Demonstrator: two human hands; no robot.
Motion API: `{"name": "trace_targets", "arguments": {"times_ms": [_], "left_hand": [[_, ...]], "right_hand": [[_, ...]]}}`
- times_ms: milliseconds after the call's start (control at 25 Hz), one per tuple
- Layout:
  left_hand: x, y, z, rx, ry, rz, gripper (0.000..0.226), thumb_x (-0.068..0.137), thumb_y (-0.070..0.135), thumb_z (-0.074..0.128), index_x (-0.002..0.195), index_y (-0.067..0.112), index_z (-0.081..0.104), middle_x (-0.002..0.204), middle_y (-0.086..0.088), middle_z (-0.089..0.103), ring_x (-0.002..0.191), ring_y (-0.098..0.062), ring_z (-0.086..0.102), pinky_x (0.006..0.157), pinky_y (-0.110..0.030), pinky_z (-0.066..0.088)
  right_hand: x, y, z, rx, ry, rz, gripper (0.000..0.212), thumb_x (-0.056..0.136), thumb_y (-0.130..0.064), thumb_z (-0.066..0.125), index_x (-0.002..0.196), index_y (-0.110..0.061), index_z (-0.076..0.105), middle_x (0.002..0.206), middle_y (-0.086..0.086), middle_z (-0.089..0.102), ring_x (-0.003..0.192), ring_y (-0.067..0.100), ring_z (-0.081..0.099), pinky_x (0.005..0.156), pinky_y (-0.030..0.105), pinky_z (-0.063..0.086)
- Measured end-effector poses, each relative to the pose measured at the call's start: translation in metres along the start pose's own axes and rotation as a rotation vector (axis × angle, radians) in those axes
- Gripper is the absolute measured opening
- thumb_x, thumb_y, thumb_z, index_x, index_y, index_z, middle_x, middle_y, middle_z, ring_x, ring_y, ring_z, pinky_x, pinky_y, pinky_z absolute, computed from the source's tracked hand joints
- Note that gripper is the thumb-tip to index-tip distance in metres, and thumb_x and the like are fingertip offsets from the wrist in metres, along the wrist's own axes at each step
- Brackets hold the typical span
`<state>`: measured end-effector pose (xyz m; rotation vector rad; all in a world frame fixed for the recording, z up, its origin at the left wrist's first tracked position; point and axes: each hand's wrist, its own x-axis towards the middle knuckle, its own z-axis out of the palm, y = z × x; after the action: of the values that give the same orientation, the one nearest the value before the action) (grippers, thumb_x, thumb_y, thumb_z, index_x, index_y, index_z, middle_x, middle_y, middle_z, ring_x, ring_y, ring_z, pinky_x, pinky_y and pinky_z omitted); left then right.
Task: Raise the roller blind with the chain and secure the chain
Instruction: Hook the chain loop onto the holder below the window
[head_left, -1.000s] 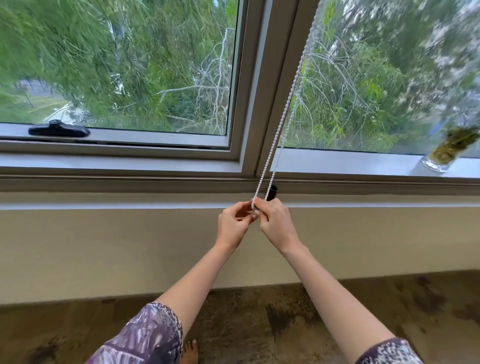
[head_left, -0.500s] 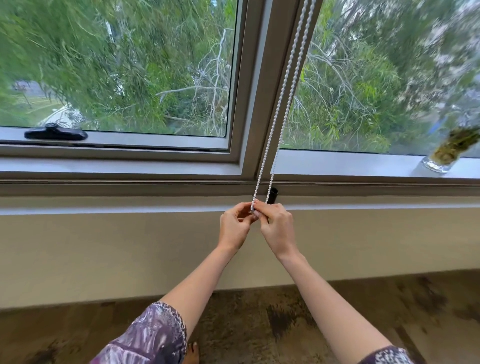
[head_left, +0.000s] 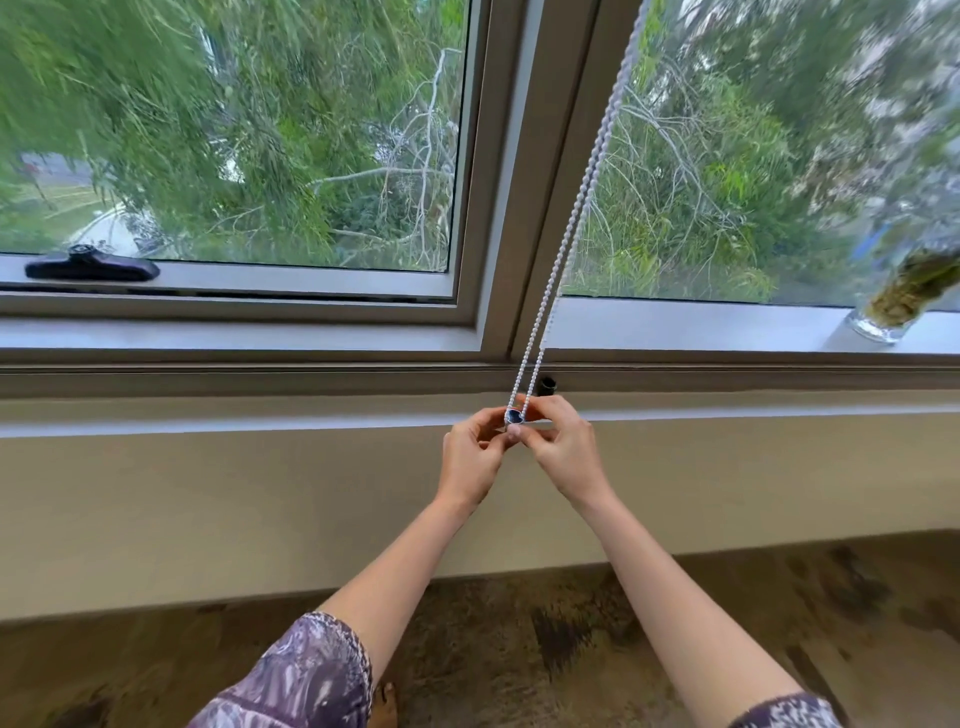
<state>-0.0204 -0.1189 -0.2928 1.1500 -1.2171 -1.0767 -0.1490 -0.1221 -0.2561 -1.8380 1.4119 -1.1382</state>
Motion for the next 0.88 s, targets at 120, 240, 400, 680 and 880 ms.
{"name": "trace_targets", "arguments": {"times_ms": [120, 240, 400, 680, 880], "left_hand": [[0.002, -0.001, 0.006, -0.032, -0.019, 0.01, 0.028, 0.086, 0.002, 0.062, 0.111, 0.014, 0.068, 0.102, -0.001, 0.074, 0.1, -0.008, 0.069, 0.089, -0.031, 0.056], [0.009, 0.0, 0.014, -0.056, -0.064, 0.022, 0.03, 0.087, 0.001, 0.06, 0.112, 0.018, 0.065, 0.104, 0.003, 0.073, 0.1, -0.004, 0.068, 0.085, -0.021, 0.054], [0.03, -0.003, 0.029, 0.126, -0.037, 0.008, 0.03, 0.083, 0.01, 0.067, 0.111, 0.023, 0.065, 0.103, 0.01, 0.071, 0.096, -0.002, 0.066, 0.087, -0.028, 0.054], [0.065, -0.021, 0.059, 0.563, 0.131, -0.071, 0.048, 0.08, 0.034, 0.07, 0.125, 0.021, 0.058, 0.117, -0.002, 0.067, 0.115, -0.022, 0.056, 0.099, -0.041, 0.037], [0.072, -0.03, 0.085, 0.677, 0.21, -0.057, 0.039, 0.082, 0.035, 0.067, 0.118, 0.026, 0.055, 0.108, 0.001, 0.071, 0.104, -0.022, 0.059, 0.091, -0.04, 0.033]], "right_hand": [[0.006, 0.003, -0.006, -0.013, -0.035, 0.027, 0.021, 0.081, -0.011, 0.072, 0.099, -0.02, 0.071, 0.097, -0.003, 0.063, 0.089, 0.008, 0.065, 0.079, 0.029, 0.058], [0.012, 0.007, -0.013, -0.113, -0.025, 0.002, 0.016, 0.08, -0.013, 0.073, 0.095, -0.018, 0.071, 0.093, -0.003, 0.064, 0.084, 0.004, 0.063, 0.075, 0.021, 0.055], [0.022, 0.018, -0.025, -0.235, 0.105, 0.029, 0.017, 0.08, -0.013, 0.073, 0.097, -0.009, 0.068, 0.091, 0.006, 0.068, 0.082, 0.018, 0.064, 0.075, 0.027, 0.05], [0.042, 0.041, -0.054, -0.259, 0.149, 0.067, 0.021, 0.082, -0.017, 0.072, 0.101, -0.007, 0.069, 0.093, 0.005, 0.07, 0.085, 0.016, 0.067, 0.08, 0.035, 0.057], [0.052, 0.051, -0.056, -0.244, 0.132, 0.055, 0.018, 0.082, -0.02, 0.073, 0.099, -0.014, 0.069, 0.092, -0.002, 0.07, 0.085, 0.007, 0.067, 0.079, 0.024, 0.057]]}}
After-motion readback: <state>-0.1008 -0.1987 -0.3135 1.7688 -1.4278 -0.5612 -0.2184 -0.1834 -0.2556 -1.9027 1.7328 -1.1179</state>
